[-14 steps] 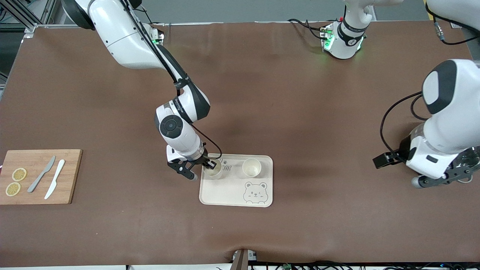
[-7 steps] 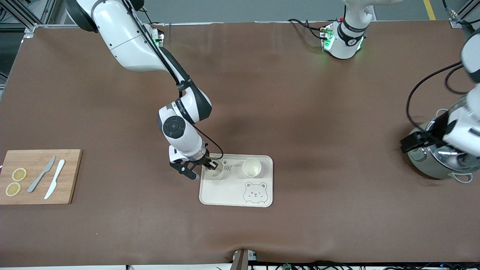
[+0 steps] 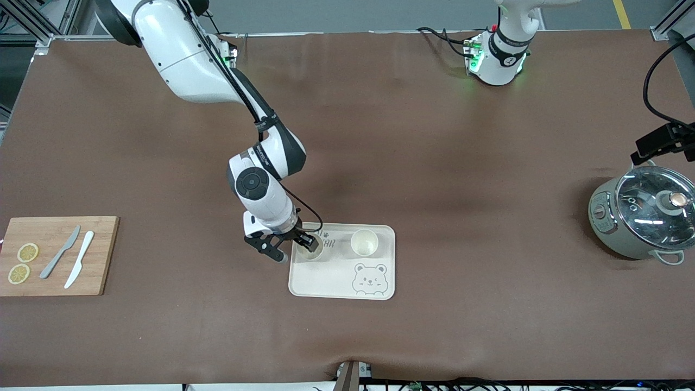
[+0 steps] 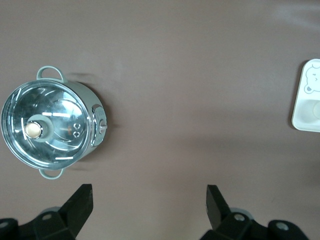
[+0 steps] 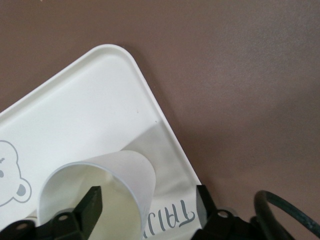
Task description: Place white IKEA cup upright on tray with both arms
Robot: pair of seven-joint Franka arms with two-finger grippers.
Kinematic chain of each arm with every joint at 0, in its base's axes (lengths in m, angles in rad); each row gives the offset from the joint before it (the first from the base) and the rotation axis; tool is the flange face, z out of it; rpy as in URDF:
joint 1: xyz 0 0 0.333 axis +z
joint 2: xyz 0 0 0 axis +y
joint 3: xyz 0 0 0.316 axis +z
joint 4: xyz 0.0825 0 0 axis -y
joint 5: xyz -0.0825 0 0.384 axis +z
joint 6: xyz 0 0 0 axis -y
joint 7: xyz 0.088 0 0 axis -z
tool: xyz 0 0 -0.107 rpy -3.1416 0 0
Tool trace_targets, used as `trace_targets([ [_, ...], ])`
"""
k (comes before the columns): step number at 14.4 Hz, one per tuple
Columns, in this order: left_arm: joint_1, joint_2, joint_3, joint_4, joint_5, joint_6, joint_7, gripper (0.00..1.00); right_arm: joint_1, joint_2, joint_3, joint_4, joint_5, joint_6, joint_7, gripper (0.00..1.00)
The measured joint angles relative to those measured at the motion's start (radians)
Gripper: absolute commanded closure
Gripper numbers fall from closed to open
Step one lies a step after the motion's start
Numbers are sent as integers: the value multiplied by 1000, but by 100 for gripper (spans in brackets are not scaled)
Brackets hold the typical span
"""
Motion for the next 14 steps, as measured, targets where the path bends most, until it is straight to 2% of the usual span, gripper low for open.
trace_targets([
  [4, -6, -60, -4, -72, 0, 6, 0, 0, 0, -43, -4, 26, -5, -118, -12, 0],
  [7, -9, -140, -9, -192, -10, 88, -2, 0, -16, -151, -11, 44, -5, -307, -67, 0],
  [9, -11, -175, -13, -239, -31, 110, -6, 0, -46, -241, -12, 47, -5, -442, -136, 0],
  [14, -15, -188, -14, -256, -34, 119, 33, 0, -165, -395, -14, 46, -4, -688, -365, 0],
])
